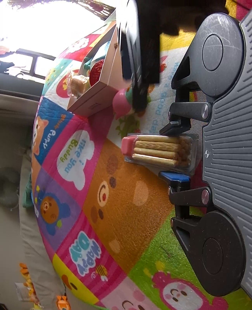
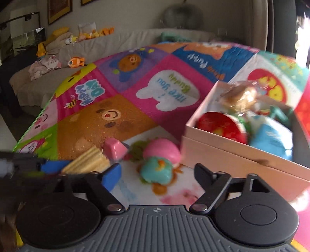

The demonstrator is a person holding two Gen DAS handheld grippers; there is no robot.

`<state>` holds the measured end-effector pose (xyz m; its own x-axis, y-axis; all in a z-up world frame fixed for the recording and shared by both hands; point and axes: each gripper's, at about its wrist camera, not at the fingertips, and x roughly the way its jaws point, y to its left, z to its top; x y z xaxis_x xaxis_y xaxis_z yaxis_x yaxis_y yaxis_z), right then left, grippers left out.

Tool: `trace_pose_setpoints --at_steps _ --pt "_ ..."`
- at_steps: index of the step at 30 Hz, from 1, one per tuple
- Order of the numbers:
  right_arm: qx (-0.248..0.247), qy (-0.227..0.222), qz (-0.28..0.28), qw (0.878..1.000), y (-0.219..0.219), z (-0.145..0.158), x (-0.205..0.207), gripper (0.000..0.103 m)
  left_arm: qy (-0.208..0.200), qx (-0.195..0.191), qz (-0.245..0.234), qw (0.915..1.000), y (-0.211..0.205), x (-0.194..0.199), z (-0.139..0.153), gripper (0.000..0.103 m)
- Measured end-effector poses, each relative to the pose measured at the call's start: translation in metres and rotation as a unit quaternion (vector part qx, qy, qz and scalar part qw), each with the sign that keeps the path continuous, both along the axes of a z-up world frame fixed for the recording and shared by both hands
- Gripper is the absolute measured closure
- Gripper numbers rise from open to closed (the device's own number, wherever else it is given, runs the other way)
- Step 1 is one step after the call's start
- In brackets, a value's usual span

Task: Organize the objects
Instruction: 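Grasp the pink pig toy with the right gripper while the left holds the biscuit pack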

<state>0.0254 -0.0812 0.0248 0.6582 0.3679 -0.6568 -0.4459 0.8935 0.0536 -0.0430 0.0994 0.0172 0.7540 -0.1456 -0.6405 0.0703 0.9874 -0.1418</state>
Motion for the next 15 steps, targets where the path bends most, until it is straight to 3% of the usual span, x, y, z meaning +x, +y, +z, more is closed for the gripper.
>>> trace_pose_setpoints --at_steps 1,3,9,11,12,15 --pt "-0.006 0.008 -0.006 1.0 0.004 -0.003 0.007 0.055 0.0 0.0 0.001 1.0 0.0 0.0 0.0 0.059" --pt "-0.008 0.027 -0.009 1.0 0.001 -0.008 0.012 0.066 0.001 0.001 0.001 1.0 0.0 0.0 0.0 0.058" --pt "0.005 0.037 -0.016 0.999 -0.053 -0.005 -0.025 0.067 0.001 0.004 -0.005 1.0 -0.003 0.0 0.0 0.059" --pt "0.001 0.036 -0.037 0.999 -0.081 -0.005 -0.043 0.067 0.006 -0.007 -0.022 0.9997 -0.01 -0.001 0.0 0.061" --pt "0.002 0.038 -0.051 0.998 -0.096 -0.006 -0.052 0.067 0.006 -0.011 -0.034 0.9994 -0.015 -0.002 0.001 0.067" --pt "-0.001 0.036 -0.097 0.995 -0.131 -0.009 -0.07 0.066 0.009 -0.012 -0.072 0.9973 -0.037 -0.005 0.003 0.066"
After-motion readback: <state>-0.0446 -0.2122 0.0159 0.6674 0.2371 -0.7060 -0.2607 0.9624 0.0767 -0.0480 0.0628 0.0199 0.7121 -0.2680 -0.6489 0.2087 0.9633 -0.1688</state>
